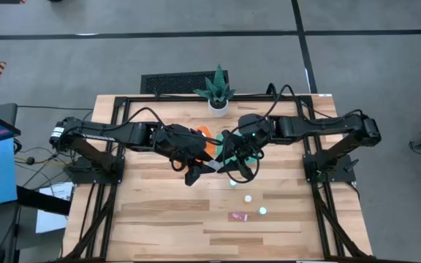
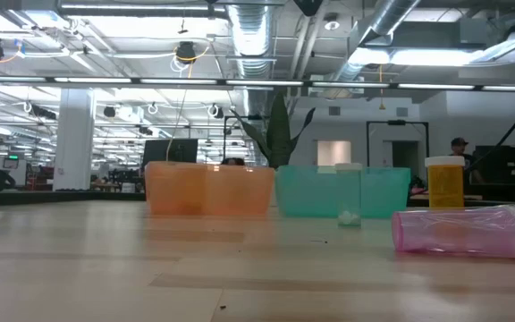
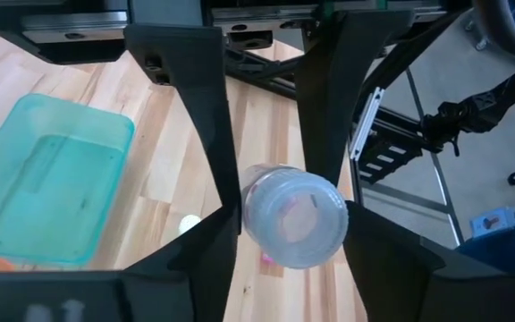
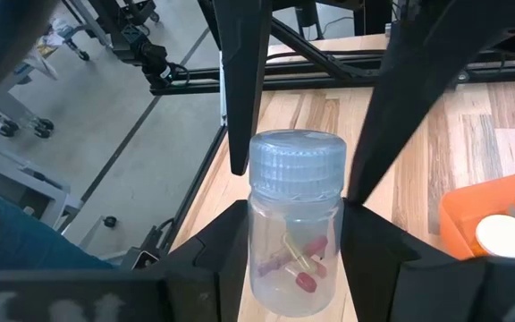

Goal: Pick and place medicine bottles into bin by pill shape (circle, oval)
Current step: Put the transparent capsule bottle into the orange bin

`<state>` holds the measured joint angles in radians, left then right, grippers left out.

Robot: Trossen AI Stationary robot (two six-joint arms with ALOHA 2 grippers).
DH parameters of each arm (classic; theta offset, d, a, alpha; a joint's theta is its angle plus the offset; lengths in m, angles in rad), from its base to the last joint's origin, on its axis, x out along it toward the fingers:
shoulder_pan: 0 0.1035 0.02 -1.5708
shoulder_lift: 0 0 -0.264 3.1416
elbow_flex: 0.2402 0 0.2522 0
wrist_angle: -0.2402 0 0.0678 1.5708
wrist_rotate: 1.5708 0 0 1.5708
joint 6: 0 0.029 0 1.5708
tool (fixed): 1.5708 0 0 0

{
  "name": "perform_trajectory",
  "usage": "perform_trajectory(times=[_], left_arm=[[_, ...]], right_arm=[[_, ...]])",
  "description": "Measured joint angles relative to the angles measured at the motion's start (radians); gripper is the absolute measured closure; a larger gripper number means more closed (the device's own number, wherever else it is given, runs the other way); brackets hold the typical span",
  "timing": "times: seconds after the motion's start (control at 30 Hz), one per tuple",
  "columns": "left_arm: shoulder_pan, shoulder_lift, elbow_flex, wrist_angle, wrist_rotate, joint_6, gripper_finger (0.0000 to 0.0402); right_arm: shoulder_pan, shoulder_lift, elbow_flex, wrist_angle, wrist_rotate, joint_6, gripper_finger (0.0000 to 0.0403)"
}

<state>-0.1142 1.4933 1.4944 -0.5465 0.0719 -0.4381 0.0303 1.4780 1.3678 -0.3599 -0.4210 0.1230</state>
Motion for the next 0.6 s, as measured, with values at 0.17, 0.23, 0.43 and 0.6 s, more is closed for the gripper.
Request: perform_trajectory(times=[0.17,0.23,0.43,0.6], left_arm=[[0.0,0.0,0.0,0.001,0.001,0.0,0.0233],[0.0,0.0,0.0,0.001,0.003,-0.001,0.0236],[0.0,-0.001,0.001,0.0,0.02,0.008,0.0237],[0.001,-0.001,0.001,-0.001,0.029,0.018,0.0238]], right_arm=[[0.0,0.0,0.0,0.0,0.0,0.001,0.0229],[0.0,0.0,0.0,-0.001,0.0,0.0,0.0225],[0.0,0.0,0.0,0.001,0.0,0.0,0.0218],[0.0,0.0,0.0,0.002,-0.001,0.0,0.0223]])
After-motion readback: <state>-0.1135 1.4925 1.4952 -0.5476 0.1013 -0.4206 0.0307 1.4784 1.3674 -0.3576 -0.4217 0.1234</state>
